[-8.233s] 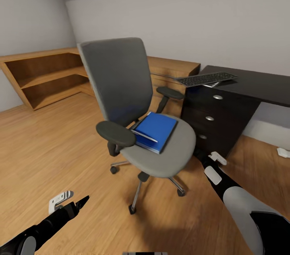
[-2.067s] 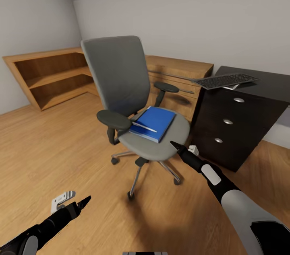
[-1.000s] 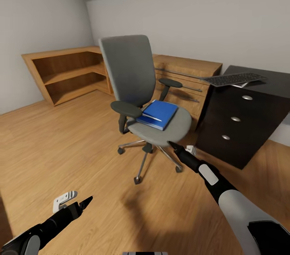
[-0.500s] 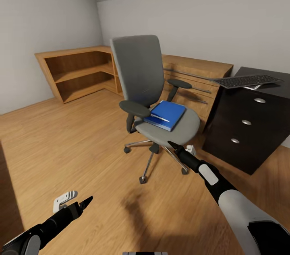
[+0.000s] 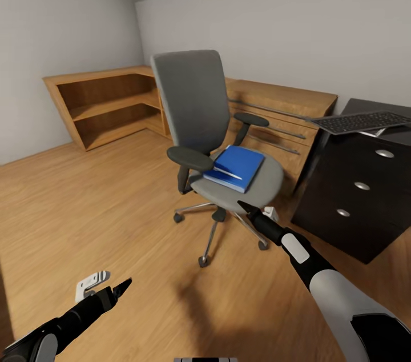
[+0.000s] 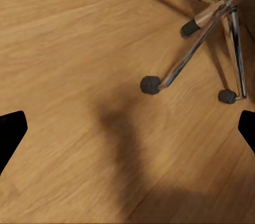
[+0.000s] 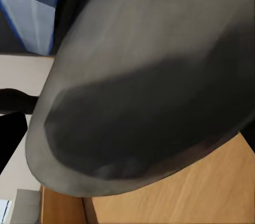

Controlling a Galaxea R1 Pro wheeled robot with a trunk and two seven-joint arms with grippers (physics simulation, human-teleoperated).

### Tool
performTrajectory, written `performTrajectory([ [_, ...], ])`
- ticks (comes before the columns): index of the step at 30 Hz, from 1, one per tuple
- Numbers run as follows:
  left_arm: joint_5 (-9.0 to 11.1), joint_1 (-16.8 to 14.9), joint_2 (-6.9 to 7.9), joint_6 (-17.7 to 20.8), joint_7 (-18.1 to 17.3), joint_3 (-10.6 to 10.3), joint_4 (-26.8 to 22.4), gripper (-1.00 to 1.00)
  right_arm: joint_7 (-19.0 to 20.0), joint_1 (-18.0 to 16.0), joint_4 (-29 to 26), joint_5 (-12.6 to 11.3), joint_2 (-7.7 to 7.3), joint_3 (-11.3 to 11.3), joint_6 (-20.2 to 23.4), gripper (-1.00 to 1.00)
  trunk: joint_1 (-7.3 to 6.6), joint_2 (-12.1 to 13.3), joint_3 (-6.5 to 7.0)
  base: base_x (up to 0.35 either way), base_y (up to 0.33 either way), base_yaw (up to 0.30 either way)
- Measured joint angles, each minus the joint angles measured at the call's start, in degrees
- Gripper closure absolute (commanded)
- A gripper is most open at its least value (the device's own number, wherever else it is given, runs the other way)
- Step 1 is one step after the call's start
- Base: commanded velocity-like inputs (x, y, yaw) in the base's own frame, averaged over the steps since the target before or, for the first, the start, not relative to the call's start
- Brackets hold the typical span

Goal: In the bedroom, organize the workspace by keeping the computer under the desk, ensuring the monitor is on the desk, placing the keyboard on the desk next to the monitor, placing the mouse on the desk next to the keyboard, moving the folder from the swivel chair onto the desk next to the mouse, stacking the notebook on top of the folder with the pen on top of the notebook, and positioning the swivel chair next to the desk.

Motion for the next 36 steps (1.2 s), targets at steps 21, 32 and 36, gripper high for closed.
performTrajectory([
  [21, 0.00, 0.00, 0.08, 0.03, 0.00, -0.02, 0.01, -1.00, 0.05, -0.02, -0.06, -0.38, 0.04, -0.13, 0.05, -1.00, 0.02, 0.00, 0.01, 0.206, 0.000, 0.000],
  [32, 0.01, 0.00, 0.09, 0.19, 0.00, -0.09, 0.01, -1.00, 0.03, -0.02, -0.06, -0.58, 0.11, -0.12, 0.10, -1.00, 0.06, 0.00, 0.00, -0.225, 0.000, 0.000],
  [36, 0.03, 0.00, 0.13, 0.17, 0.00, -0.03, 0.03, -1.00, -0.46, -0.03, -0.19, -0.46, 0.47, -0.10, 0.12, -1.00, 0.04, 0.00, 0.01, -0.160, -0.171, 0.000],
])
